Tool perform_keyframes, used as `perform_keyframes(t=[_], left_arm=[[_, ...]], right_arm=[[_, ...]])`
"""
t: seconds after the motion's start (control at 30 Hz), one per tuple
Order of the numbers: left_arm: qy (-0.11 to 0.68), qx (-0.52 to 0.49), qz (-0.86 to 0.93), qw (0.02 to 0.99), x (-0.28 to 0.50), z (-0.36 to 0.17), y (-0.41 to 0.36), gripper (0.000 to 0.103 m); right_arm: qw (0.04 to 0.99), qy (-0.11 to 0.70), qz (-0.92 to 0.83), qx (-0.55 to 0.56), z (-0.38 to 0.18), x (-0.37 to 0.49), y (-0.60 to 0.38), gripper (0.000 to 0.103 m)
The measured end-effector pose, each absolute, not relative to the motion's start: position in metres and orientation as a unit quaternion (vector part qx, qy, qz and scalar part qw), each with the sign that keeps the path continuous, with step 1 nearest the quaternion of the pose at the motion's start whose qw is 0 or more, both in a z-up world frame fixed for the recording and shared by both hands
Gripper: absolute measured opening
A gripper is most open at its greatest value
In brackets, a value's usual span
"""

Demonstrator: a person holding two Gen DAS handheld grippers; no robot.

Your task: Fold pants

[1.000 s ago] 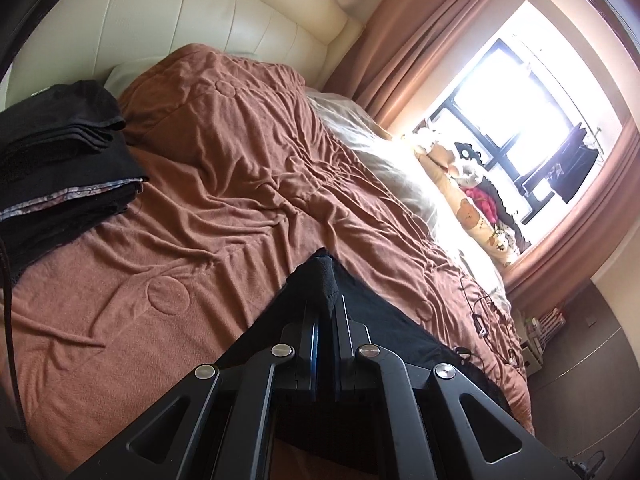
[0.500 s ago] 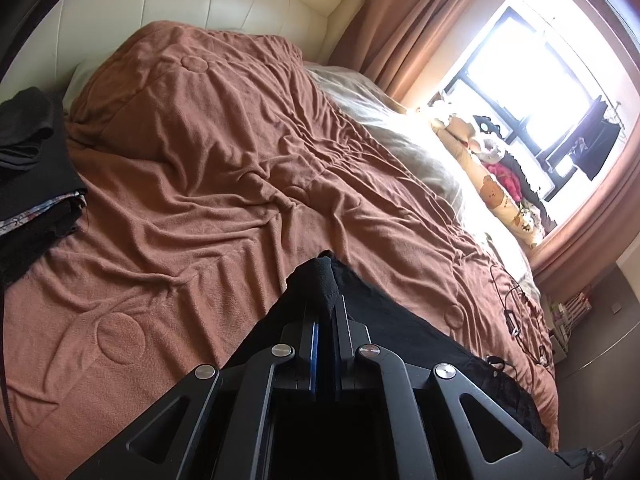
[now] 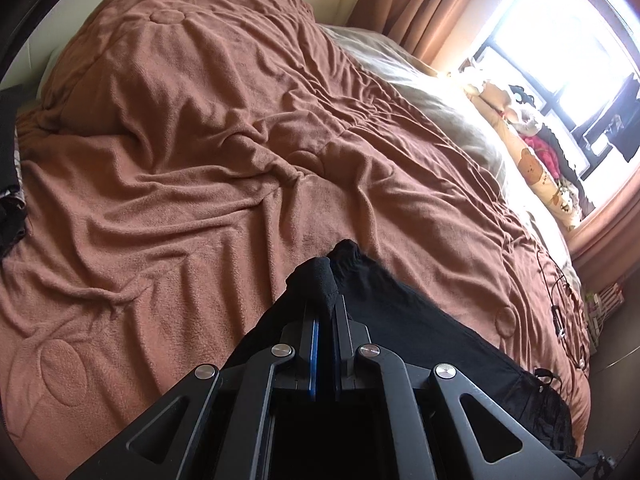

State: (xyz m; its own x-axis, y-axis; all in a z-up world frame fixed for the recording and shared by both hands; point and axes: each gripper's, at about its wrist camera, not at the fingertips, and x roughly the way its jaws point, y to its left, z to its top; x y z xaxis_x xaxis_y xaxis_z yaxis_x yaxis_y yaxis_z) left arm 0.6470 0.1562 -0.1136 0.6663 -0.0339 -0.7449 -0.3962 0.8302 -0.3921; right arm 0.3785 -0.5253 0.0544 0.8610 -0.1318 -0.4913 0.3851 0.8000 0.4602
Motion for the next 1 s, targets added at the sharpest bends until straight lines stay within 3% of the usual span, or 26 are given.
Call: perform_keyframes(t=[0.77,0.87,0.9,0.93,0.97,1.0], left_arm=[[0.463,-0.209,0.127,0.852,0.754,-0.168,0.138,0.006],[0.474,-0.208,0.113,0.848,0.759,-0.171,0.137,0.013],[0.474,-0.212,0.105,0.848,0.758,-0.17,0.138,0.02],[0.474,-0.214,0.097,0.849,0.757,-0.168,0.14,0.025],[0.474,-0.216,0.09,0.849,0.756,-0.166,0.141,0.037],[0.473,-0.217,0.084,0.85,0.754,-0.163,0.142,0.046]], right_arm=[[0.912,0.28,-0.184,0.237,0.031,0.496,-0.529,0.0],[0.913,0.282,-0.191,0.227,0.026,0.503,-0.527,0.0],[0.91,0.291,-0.198,0.22,0.024,0.505,-0.526,0.003],[0.906,0.303,-0.203,0.215,0.021,0.508,-0.524,0.009],[0.903,0.312,-0.204,0.213,0.019,0.509,-0.523,0.015],[0.902,0.316,-0.202,0.214,0.02,0.508,-0.521,0.033]])
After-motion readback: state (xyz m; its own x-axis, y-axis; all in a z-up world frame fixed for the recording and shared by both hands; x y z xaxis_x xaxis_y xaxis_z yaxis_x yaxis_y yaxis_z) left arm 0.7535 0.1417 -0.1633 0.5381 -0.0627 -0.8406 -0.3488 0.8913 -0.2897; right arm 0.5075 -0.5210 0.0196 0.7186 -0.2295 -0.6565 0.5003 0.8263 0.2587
